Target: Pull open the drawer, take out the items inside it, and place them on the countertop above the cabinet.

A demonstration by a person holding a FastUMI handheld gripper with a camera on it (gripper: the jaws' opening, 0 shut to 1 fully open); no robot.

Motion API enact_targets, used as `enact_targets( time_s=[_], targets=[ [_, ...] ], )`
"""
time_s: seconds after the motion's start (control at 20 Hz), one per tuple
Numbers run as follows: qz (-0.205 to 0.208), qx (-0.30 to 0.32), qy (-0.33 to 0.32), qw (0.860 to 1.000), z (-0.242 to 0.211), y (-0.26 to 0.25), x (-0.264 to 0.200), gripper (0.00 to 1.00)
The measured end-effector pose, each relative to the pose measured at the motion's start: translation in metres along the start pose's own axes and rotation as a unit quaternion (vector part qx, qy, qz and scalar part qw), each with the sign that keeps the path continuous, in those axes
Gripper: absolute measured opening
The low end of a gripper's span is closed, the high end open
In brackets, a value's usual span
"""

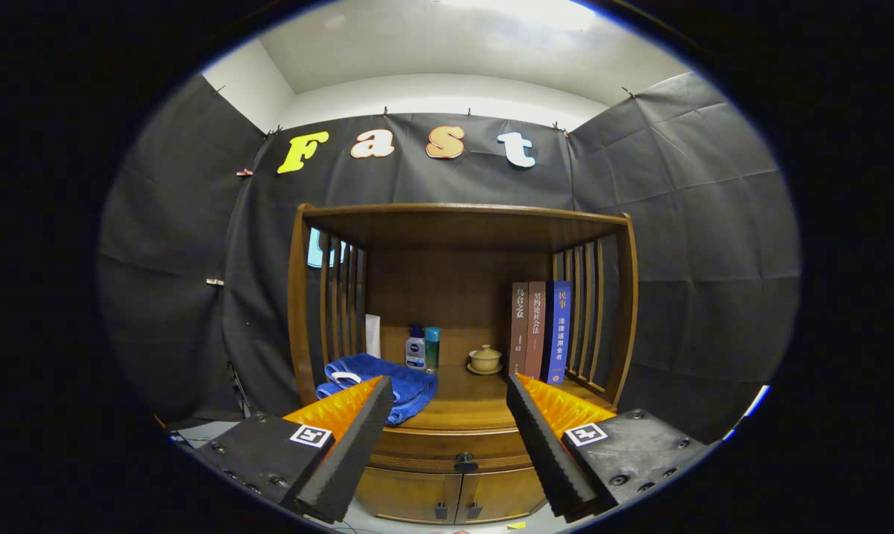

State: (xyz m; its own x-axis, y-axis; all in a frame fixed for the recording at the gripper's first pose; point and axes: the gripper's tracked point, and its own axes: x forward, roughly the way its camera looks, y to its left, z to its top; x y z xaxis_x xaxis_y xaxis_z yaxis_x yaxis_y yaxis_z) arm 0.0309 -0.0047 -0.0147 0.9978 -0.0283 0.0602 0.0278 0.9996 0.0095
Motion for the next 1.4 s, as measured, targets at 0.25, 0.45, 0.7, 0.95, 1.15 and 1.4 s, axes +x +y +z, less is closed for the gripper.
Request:
enact_targets(
  time_s=[0.25,0.45,0.7,0.95,1.15,1.4],
  targets=[
    [-0.010,0.000,0.061,0.998,-0.102,-0.005,0.057,0.98],
    [-0.015,0.040,0.105,0.994,-0.173,-0.017,0.079,0.99],
    [-0.011,0.041,0.139,0.989,-0.224,-0.022,0.100,0.96],
    [-0.007,0.028,0.172,0.985,-0.253,-0.016,0.109,0.76],
    [-0.008,0.031,0.165,0.986,-0.256,-0.018,0.110,0.49],
    [-0.004,0.027,0.167,0.986,-0.253,-0.020,0.094,0.27]
  ],
)
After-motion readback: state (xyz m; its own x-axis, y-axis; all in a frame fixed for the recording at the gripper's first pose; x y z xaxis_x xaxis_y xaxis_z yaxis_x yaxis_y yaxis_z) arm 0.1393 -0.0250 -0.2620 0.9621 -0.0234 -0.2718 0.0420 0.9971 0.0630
